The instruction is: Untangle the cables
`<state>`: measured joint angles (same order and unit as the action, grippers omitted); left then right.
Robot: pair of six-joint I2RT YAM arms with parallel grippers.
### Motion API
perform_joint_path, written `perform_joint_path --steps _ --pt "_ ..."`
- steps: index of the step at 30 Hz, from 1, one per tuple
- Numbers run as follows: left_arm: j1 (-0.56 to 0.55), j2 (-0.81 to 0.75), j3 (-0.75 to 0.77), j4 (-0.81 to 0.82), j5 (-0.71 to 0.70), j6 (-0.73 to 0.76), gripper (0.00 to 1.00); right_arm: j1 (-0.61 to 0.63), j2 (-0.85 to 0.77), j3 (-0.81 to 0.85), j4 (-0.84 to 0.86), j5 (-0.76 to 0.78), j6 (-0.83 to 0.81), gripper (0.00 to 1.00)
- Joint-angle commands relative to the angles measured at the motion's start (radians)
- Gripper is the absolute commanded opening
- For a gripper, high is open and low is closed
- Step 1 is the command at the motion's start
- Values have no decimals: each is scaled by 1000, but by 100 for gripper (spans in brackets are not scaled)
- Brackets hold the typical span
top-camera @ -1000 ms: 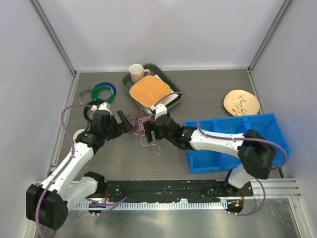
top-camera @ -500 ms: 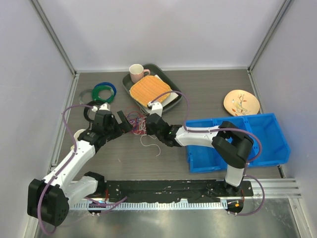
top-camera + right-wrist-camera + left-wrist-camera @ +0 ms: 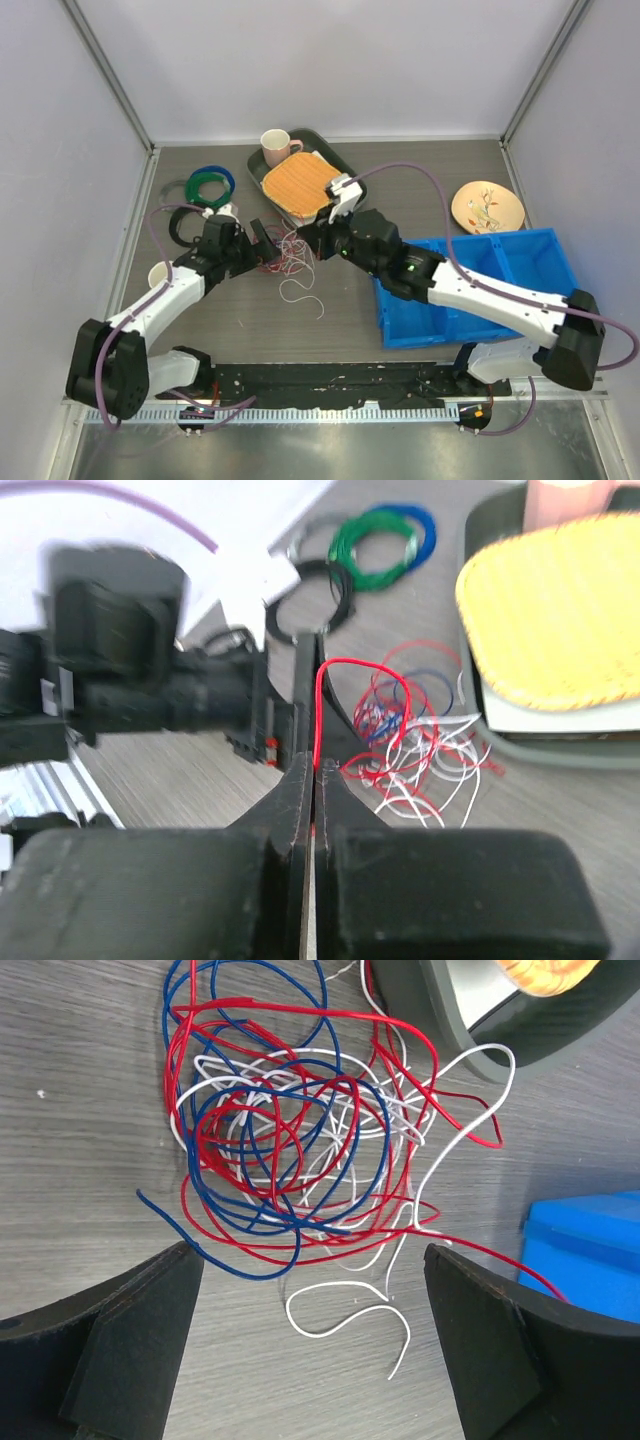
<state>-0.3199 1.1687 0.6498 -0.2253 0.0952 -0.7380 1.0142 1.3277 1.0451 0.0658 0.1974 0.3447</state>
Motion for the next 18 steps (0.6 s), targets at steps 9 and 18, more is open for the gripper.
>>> perform_joint_path --steps 9,18 --pt "-8 281 76 159 112 -14 76 3 -192 174 -81 31 -125 1" --pt "-27 255 96 39 -85 -55 0 3 -384 61 -21 239 -223 1"
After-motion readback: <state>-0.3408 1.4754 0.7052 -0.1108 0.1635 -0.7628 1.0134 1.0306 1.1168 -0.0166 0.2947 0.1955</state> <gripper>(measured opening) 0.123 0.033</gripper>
